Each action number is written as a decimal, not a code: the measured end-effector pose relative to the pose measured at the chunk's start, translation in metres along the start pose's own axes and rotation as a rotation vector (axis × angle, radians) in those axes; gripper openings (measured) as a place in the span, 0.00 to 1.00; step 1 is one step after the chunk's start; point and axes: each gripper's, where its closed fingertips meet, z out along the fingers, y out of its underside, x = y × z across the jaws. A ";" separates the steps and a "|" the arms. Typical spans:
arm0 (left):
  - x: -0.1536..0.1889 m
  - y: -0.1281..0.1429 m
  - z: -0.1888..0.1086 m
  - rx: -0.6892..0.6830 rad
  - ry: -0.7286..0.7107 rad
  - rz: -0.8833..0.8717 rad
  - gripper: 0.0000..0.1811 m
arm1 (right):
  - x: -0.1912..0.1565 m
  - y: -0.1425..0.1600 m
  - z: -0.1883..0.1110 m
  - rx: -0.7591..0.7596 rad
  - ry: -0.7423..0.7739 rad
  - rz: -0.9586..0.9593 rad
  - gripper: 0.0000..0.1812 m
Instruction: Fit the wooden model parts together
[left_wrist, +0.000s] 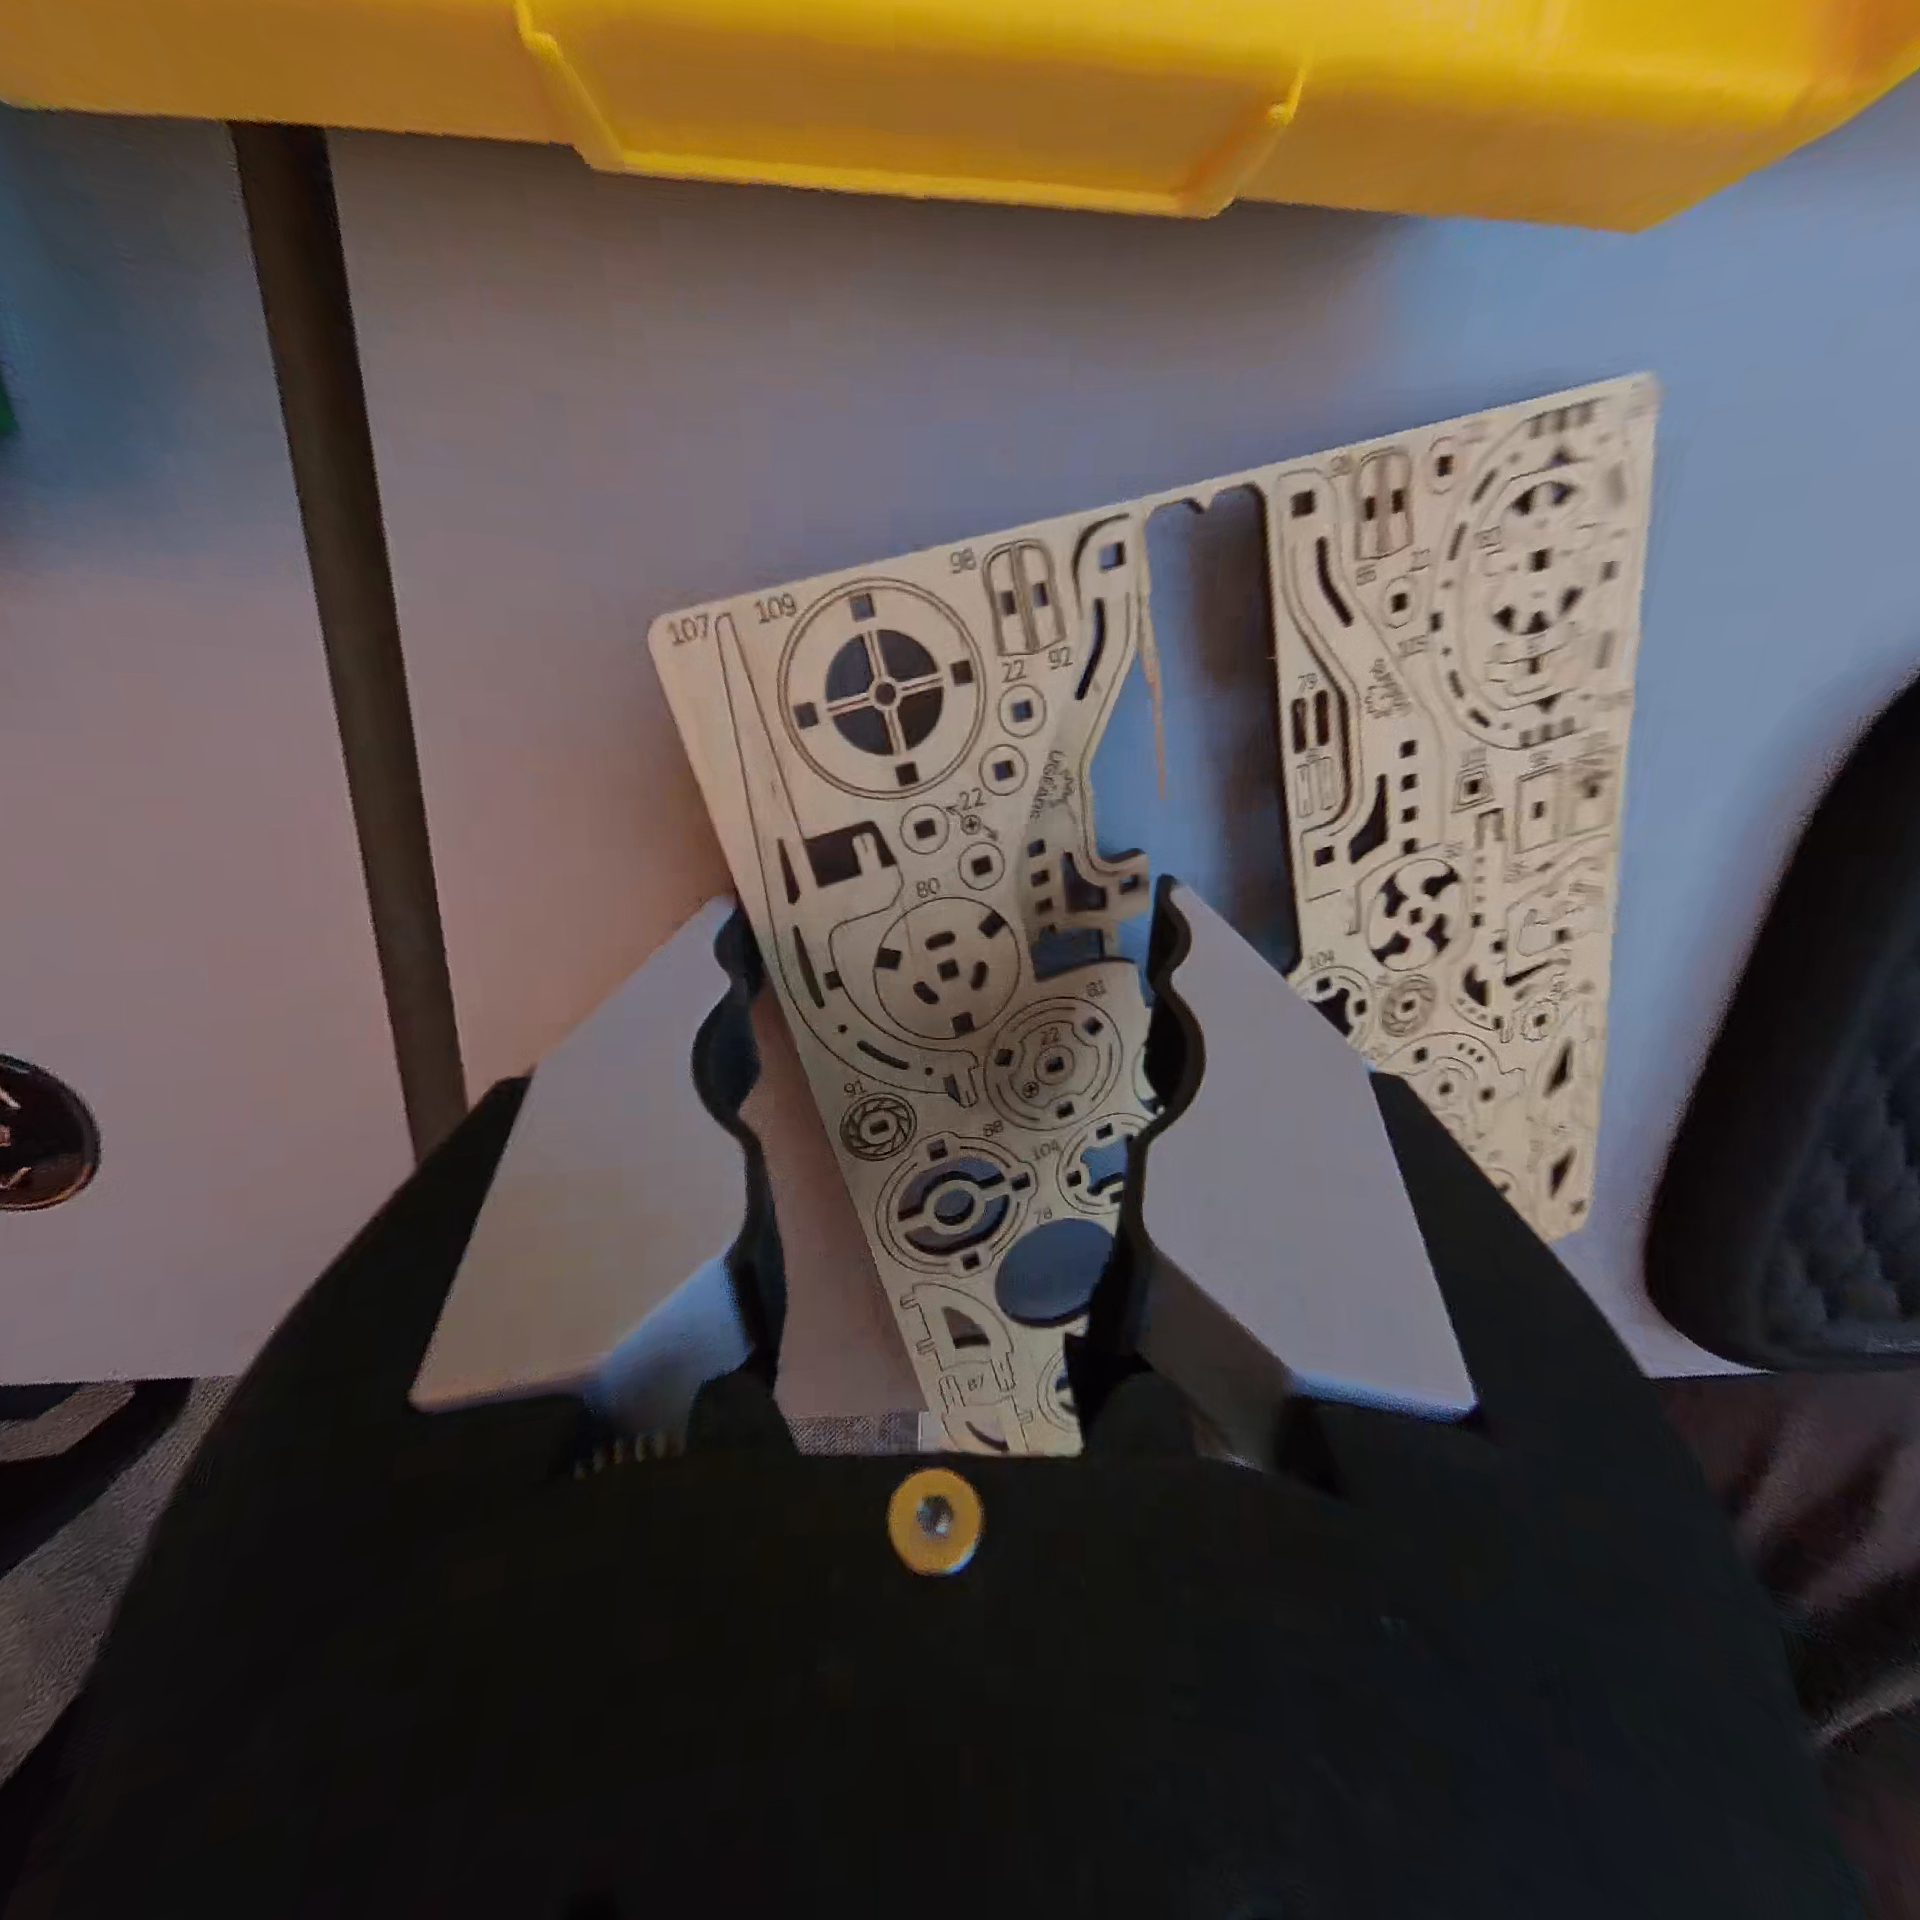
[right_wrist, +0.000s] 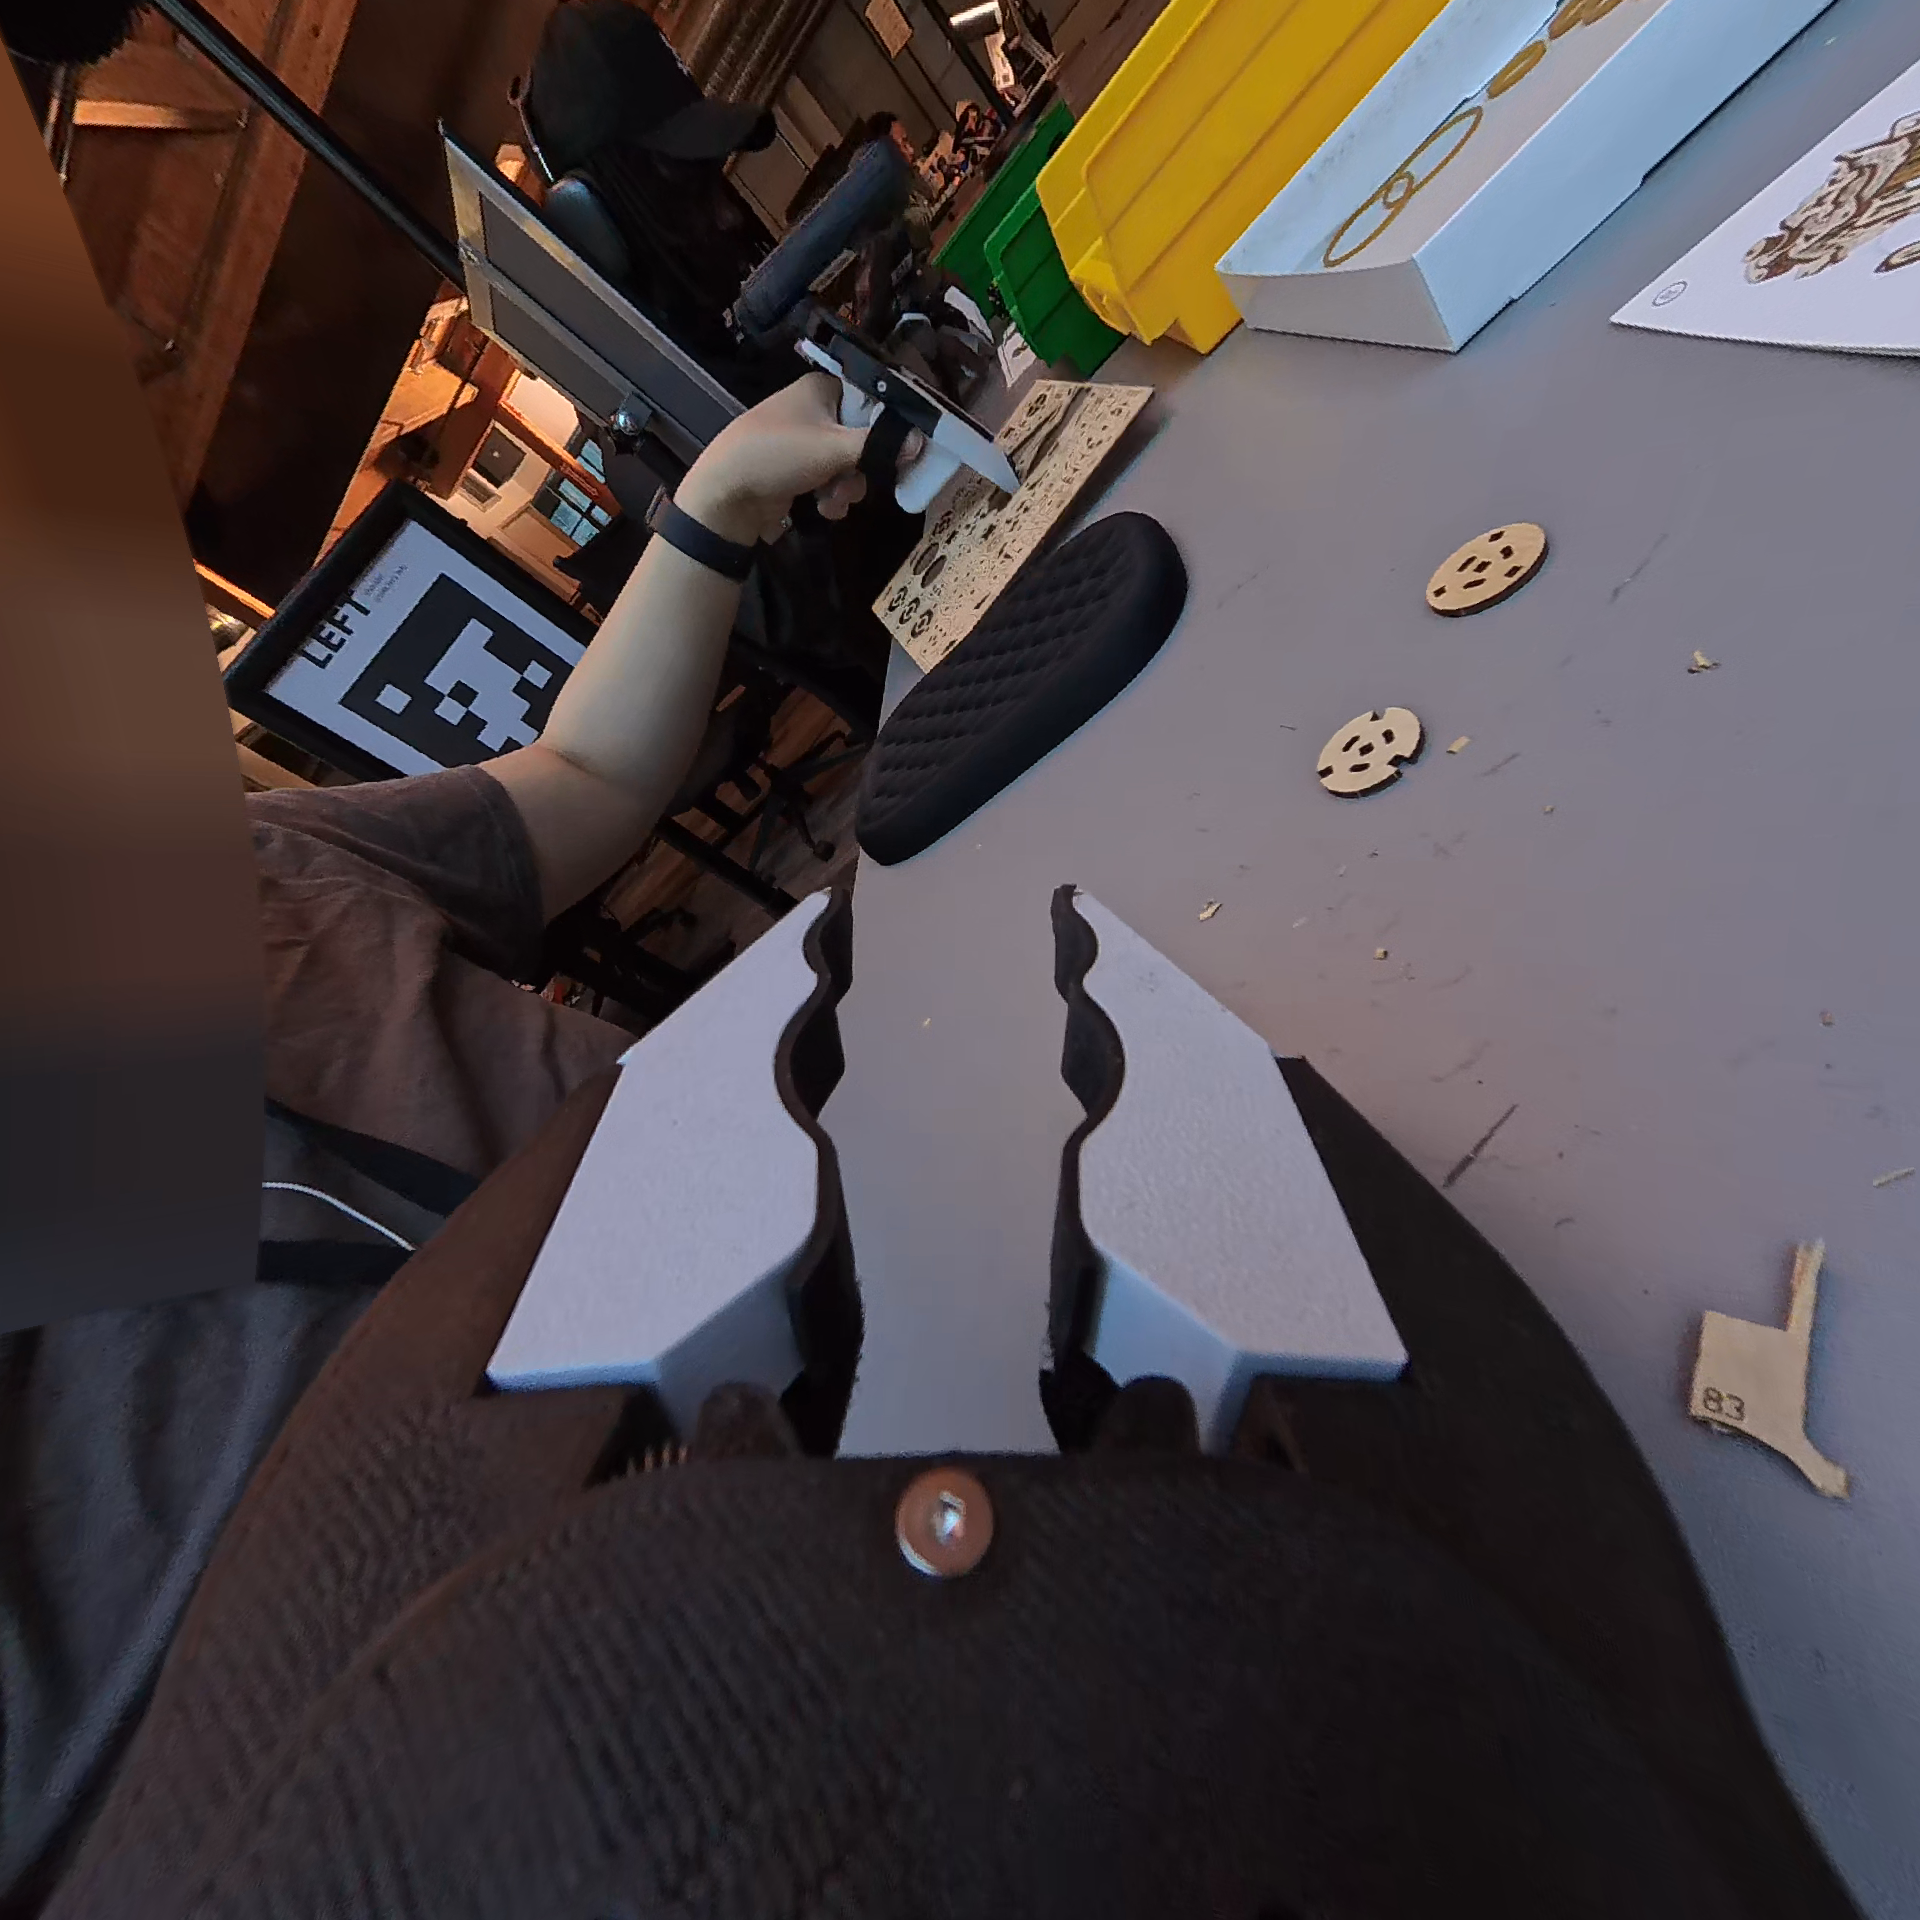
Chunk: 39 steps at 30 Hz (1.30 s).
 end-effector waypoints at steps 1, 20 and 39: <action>0.002 -0.001 0.000 0.003 0.016 0.001 0.44 | 0.000 0.000 -0.001 0.003 0.000 -0.001 0.20; -0.011 -0.019 -0.009 0.432 -0.067 0.016 0.42 | -0.025 -0.037 -0.037 0.252 0.153 -0.341 0.20; 0.389 -0.175 -0.138 1.294 0.414 0.814 0.22 | -0.042 -0.171 -0.106 0.547 0.520 -1.129 0.31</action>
